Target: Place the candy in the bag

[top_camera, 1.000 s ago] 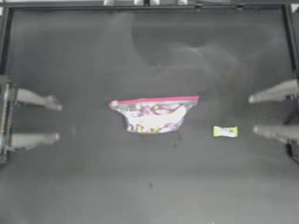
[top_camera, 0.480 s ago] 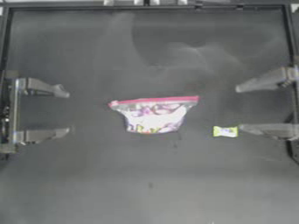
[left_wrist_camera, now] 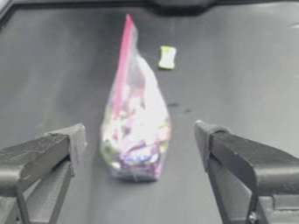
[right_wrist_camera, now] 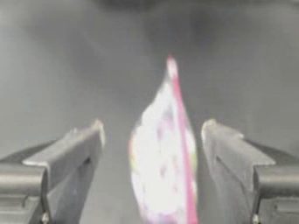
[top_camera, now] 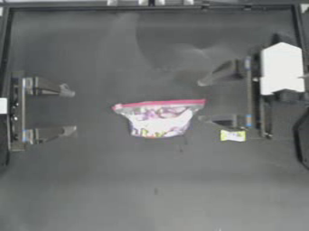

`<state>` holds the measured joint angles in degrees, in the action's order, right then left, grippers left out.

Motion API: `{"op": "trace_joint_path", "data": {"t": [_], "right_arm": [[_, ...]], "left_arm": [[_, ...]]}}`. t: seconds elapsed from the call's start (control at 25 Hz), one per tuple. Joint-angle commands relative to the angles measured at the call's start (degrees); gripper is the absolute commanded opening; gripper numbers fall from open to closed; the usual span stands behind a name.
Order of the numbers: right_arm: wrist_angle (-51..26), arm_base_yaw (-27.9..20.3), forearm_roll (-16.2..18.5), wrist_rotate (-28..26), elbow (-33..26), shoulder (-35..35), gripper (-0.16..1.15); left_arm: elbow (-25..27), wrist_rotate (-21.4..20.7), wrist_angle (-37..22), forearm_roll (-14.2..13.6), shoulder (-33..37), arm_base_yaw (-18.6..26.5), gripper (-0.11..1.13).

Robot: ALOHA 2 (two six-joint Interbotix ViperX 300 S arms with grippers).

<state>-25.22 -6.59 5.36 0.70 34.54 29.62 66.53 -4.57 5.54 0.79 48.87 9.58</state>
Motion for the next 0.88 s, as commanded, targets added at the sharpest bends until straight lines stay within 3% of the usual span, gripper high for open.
{"op": "trace_joint_path", "data": {"t": [0.04, 0.56, 0.88], "right_arm": [[-4.4, -0.1, 1.0, 0.0, -6.9, -4.3, 0.96], [-17.6, -0.4, 0.2, 6.2, -23.6, -19.8, 0.96], [-20.8, -2.0, -5.1, 10.9, -29.4, -26.5, 0.96]], "left_arm": [[-1.1, 0.0, 0.0, 0.1, -1.2, 0.8, 1.03], [-0.9, 0.1, -0.7, 0.1, -4.7, 2.4, 1.02], [-0.9, 0.1, -0.7, 0.1, -6.2, 3.5, 1.02]]}}
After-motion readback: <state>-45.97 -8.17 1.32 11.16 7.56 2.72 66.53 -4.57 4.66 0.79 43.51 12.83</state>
